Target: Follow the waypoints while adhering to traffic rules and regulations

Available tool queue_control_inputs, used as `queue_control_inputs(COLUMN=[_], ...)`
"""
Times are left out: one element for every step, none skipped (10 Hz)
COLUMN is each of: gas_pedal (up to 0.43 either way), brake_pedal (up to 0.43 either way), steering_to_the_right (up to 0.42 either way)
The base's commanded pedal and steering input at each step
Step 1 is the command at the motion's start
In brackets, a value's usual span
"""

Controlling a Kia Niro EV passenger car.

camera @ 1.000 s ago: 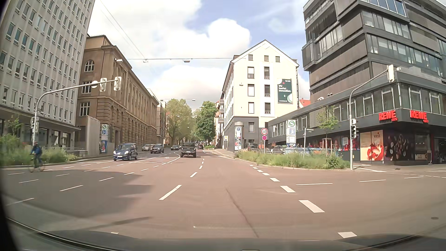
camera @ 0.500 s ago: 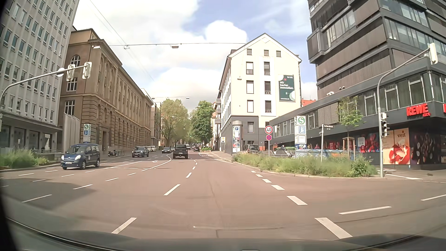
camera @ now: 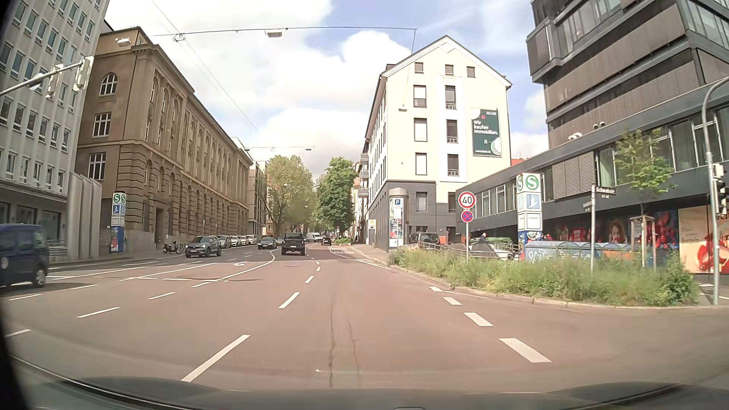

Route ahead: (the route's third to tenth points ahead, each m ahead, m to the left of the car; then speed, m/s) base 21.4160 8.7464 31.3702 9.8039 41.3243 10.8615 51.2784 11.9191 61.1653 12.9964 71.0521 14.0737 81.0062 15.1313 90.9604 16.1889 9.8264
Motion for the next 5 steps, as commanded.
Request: queue_control_inputs(gas_pedal=[0.138, 0.138, 0.138, 0.138, 0.138], brake_pedal=[0.0, 0.0, 0.0, 0.0, 0.0], steering_to_the_right=[-0.019, -0.019, -0.019, -0.018, -0.018])
